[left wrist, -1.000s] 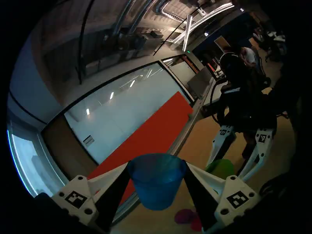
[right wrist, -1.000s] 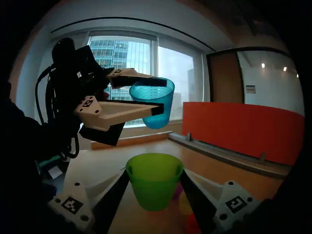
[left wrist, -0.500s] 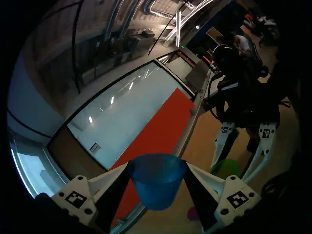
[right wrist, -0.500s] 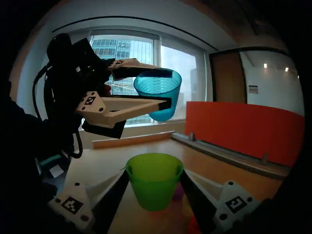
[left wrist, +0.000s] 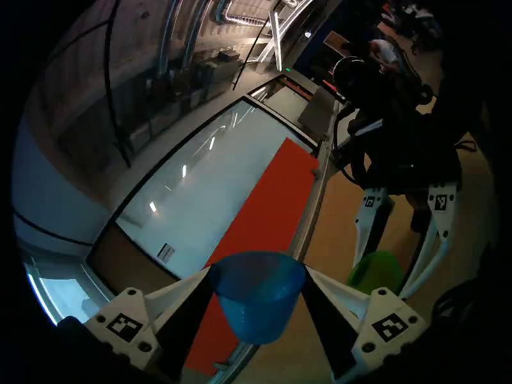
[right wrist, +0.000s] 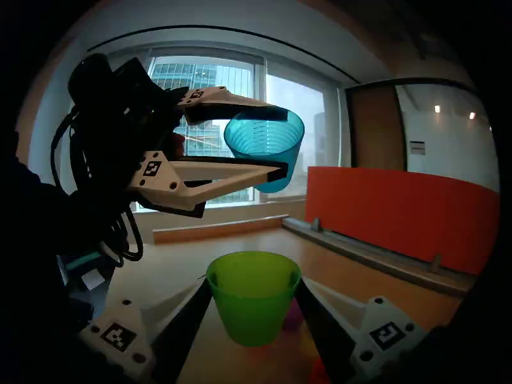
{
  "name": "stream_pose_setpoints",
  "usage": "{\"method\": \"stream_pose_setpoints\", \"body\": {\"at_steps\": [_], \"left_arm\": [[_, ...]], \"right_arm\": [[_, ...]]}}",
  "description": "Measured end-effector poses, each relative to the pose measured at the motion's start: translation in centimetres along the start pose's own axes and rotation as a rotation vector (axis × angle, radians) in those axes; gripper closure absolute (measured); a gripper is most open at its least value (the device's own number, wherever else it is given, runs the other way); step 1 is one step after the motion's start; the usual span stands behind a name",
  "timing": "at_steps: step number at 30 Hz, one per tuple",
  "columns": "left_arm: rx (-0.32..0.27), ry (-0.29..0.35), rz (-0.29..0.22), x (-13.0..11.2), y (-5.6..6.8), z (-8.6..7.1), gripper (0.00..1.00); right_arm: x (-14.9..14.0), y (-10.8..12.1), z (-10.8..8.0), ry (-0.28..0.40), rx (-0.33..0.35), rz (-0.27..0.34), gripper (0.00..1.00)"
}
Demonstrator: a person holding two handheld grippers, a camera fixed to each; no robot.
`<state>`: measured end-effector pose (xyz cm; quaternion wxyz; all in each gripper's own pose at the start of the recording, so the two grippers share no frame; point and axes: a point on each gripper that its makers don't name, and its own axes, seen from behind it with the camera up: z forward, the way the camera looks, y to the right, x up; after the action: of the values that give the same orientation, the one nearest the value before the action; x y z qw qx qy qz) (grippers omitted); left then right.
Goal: Pour water
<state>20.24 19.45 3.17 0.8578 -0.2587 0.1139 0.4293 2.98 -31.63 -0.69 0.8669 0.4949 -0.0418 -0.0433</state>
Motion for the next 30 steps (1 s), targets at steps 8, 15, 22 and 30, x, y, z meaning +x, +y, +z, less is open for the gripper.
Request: {"method": "stream_pose_setpoints", "body": {"at_steps": [8,15,22,30], "left_arm": [[0.000,-0.009,0.058,0.18,0.04,-0.08,0.11],[0.003,-0.014,0.091,0.24,0.04,-0.05,0.11],[0.004,-0.013,0.109,0.42,-0.01,-0.07,0.11],[0.001,-0.015,0.138,0.54,0.15,-0.11,0.11]], "right_arm": [[-0.17,0.30,0.11,0.001,-0.004,0.004,0.09],[-0.11,0.41,0.07,0.003,-0.004,0.005,0.09],[-0.11,0.45,0.00,0.002,-0.006,0.002,0.10],[-0.02,0.48,-0.02,0.004,-0.007,0.001,0.10]]}}
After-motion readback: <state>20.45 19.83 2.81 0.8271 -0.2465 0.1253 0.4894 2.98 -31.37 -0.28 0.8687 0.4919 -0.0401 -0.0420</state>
